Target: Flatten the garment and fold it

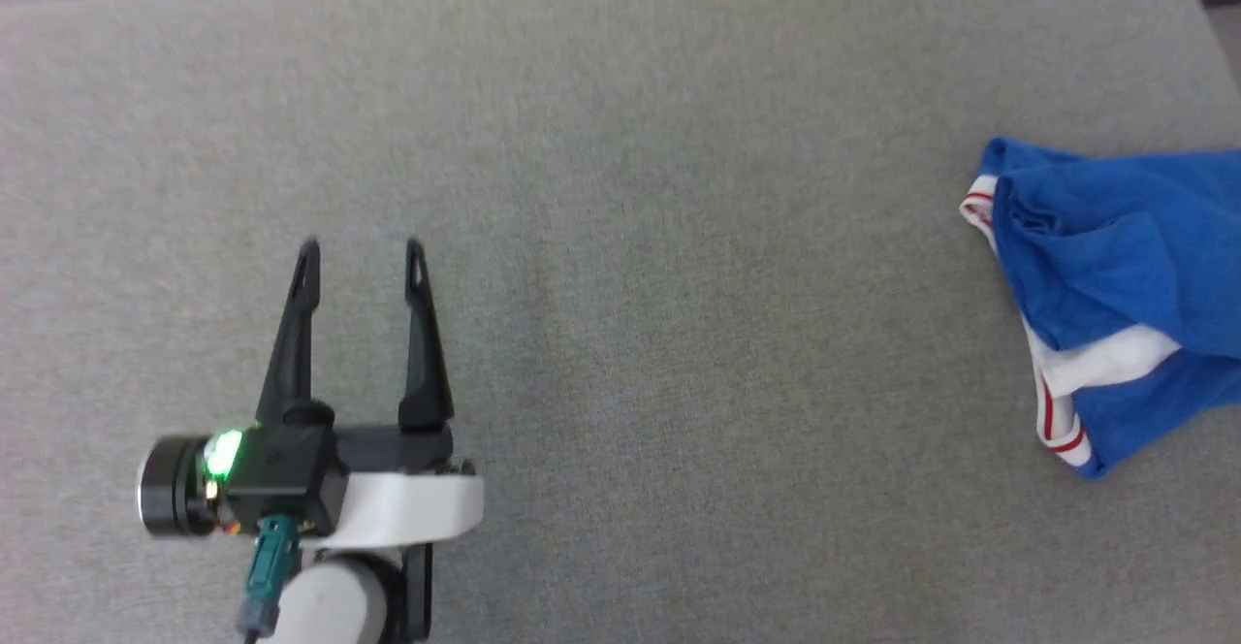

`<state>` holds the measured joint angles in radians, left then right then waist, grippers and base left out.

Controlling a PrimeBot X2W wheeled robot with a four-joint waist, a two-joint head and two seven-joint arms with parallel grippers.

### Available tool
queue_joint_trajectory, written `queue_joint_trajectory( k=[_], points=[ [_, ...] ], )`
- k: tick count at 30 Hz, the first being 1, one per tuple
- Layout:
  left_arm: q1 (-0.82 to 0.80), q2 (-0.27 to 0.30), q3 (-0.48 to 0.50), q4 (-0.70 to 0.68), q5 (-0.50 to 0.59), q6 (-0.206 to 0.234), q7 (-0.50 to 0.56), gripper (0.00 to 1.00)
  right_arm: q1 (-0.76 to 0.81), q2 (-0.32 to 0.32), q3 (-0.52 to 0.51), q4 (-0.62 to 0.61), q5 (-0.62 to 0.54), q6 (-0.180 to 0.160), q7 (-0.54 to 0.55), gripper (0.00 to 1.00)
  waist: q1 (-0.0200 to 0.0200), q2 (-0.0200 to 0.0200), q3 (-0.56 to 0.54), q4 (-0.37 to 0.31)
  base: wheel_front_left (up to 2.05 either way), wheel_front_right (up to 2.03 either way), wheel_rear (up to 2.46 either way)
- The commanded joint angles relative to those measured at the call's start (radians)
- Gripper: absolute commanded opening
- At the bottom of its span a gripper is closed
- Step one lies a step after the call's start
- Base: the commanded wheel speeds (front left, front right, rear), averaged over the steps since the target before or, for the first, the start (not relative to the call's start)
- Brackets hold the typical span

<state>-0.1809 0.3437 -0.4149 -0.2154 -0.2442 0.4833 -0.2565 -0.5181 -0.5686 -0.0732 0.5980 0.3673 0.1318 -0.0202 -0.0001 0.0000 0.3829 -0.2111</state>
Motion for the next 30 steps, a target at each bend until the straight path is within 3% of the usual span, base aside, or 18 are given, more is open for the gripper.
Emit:
queue_joint_trajectory(
  k=[1,12,21,30],
  points=[
    [0.026,-0.005,0.009,0.004,-0.011,-0.007,-0.004,1.0,0.04,0.026,-0.007,-0.029,0.012,-0.001,-0.014,1.0,0.0001,0.0,-0.084,0.007,0.0,0.0,0.0],
    [0.19,-0.016,0.076,-0.003,-0.077,-0.029,-0.005,1.0,0.318,0.238,-0.053,-0.389,-0.018,-0.001,-0.085,1.0,0.0001,0.0,-0.243,0.042,0.0,0.0,0.0],
    [0.272,-0.045,0.094,0.018,-0.087,-0.054,-0.005,1.0,0.498,0.43,-0.093,-0.65,-0.161,-0.001,-0.093,1.0,0.0001,0.0,-0.33,0.063,0.0,0.0,0.0],
    [0.342,-0.074,0.109,0.064,-0.091,-0.09,-0.005,1.0,0.617,0.502,-0.075,-0.66,-0.26,-0.001,-0.102,1.0,0.0001,0.0,-0.378,0.089,0.0,0.0,0.0]
  ],
)
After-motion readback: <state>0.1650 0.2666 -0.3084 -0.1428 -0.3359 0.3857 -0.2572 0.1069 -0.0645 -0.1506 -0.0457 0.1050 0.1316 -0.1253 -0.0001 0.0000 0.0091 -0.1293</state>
